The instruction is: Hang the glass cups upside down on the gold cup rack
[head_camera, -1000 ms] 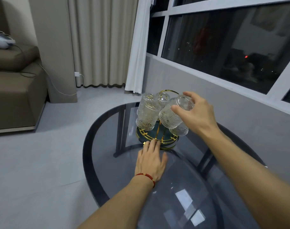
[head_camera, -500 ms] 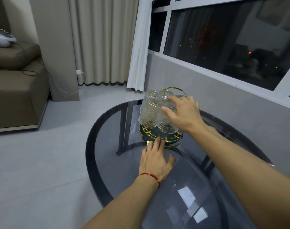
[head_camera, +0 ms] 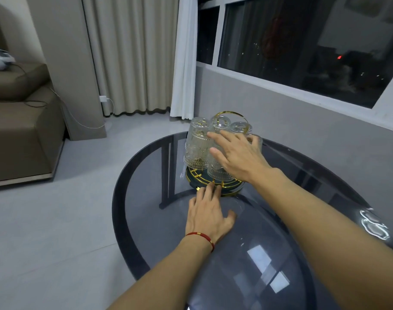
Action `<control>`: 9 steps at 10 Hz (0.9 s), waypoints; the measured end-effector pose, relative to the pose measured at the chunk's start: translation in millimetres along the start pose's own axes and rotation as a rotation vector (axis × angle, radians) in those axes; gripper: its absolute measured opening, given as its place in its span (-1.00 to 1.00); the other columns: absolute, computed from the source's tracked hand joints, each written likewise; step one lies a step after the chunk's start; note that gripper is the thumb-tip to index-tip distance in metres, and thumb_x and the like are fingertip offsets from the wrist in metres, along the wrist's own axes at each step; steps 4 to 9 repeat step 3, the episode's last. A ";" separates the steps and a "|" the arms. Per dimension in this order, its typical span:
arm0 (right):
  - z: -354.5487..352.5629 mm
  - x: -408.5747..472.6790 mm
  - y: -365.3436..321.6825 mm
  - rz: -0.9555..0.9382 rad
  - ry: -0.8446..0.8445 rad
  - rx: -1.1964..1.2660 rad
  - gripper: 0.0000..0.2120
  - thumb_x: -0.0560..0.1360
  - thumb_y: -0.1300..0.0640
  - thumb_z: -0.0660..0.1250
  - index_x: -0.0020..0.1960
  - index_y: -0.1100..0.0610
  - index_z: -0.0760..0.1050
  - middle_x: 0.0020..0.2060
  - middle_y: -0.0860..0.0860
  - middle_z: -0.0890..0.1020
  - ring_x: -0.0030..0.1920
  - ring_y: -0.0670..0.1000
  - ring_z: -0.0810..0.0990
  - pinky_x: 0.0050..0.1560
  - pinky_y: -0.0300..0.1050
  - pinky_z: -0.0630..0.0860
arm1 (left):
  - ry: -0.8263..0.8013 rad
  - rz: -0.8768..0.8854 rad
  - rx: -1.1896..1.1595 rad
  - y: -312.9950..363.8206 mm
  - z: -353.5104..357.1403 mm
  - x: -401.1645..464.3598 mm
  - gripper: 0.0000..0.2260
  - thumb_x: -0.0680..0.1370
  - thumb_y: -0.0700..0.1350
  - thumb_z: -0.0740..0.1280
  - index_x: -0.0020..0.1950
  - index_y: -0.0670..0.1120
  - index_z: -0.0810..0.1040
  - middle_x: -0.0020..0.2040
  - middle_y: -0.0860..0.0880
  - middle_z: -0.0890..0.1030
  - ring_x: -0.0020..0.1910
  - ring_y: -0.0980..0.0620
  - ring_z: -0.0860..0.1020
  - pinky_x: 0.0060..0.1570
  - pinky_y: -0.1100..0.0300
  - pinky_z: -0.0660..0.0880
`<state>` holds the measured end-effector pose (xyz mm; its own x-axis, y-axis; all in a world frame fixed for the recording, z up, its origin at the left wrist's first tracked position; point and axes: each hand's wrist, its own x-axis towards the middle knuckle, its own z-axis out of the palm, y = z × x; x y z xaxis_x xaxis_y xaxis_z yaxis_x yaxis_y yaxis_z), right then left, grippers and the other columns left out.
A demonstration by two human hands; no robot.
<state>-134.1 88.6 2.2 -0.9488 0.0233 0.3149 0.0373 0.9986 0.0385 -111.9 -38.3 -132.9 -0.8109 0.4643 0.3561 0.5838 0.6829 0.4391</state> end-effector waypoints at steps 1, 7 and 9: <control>-2.4 0.3 1.6 -0.005 -0.062 0.016 -0.44 0.71 -0.26 -0.05 0.68 -0.19 0.11 0.65 0.02 0.32 0.61 0.11 0.30 0.52 0.37 0.11 | -0.014 -0.002 -0.002 0.4 -0.9 0.2 -0.33 0.49 0.20 0.25 0.54 -0.05 0.31 0.51 -0.02 0.34 0.46 -0.05 0.27 0.35 -0.04 0.31; -12.9 -44.0 -0.7 -0.027 0.252 0.267 -0.51 0.72 -0.03 0.13 0.62 0.02 0.32 0.53 0.02 0.49 0.56 0.06 0.39 0.63 0.22 0.10 | -0.064 -0.011 -0.053 -3.6 -4.8 -1.0 -0.32 0.48 0.15 0.33 0.56 -0.03 0.29 0.58 -0.02 0.26 0.52 -0.06 0.23 0.37 -0.06 0.31; -12.9 -44.0 -0.7 -0.027 0.252 0.267 -0.51 0.72 -0.03 0.13 0.62 0.02 0.32 0.53 0.02 0.49 0.56 0.06 0.39 0.63 0.22 0.10 | -0.064 -0.011 -0.053 -3.6 -4.8 -1.0 -0.32 0.48 0.15 0.33 0.56 -0.03 0.29 0.58 -0.02 0.26 0.52 -0.06 0.23 0.37 -0.06 0.31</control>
